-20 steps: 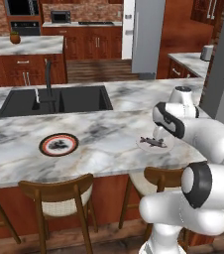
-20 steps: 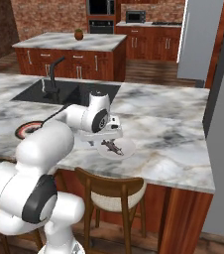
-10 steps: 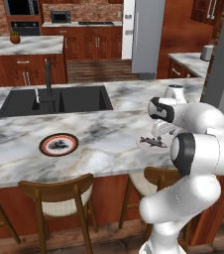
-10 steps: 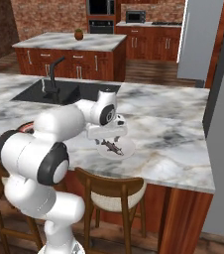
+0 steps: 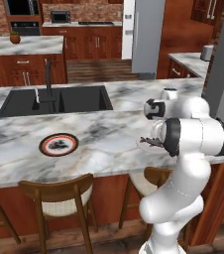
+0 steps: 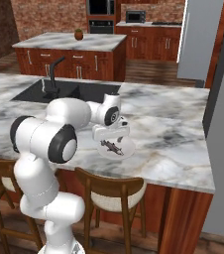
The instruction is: Transport the fish and squash to the fridge. Place the fish on the rack containing meat and place the squash on the rack containing the vegetable, ensuring meats and vegetables are on different racks.
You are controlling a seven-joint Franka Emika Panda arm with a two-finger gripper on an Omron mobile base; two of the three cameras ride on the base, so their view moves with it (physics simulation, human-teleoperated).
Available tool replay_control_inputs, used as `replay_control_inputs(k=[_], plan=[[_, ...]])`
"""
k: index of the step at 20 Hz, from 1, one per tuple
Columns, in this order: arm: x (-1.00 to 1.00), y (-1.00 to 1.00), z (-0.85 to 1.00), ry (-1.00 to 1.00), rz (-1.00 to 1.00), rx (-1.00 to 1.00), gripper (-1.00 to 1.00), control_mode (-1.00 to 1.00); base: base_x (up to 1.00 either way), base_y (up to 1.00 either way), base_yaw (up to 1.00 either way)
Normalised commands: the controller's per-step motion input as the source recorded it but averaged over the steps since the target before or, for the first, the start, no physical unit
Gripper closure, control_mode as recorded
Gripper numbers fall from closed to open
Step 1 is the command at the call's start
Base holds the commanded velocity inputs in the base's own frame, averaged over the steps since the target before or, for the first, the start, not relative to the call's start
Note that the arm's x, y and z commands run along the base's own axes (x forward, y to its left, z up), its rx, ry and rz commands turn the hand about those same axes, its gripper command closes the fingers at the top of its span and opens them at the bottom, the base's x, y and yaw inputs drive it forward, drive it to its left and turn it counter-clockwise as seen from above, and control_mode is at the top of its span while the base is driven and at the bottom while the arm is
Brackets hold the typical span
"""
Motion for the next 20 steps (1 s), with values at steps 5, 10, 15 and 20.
replay_control_inputs(k=[5,10,15,20], plan=[[0.44,-0.07,-0.39,0.03,0.11,0.00,-1.00,-1.00,0.00,0.00,0.00],[0.43,-0.02,-0.31,0.04,0.05,0.00,-1.00,-1.00,0.00,0.00,0.00],[0.23,0.00,-0.30,0.10,0.00,0.00,-1.00,-1.00,0.00,0.00,0.00],[0.17,0.00,-0.28,0.10,0.00,0.00,-1.00,-1.00,0.00,0.00,0.00]])
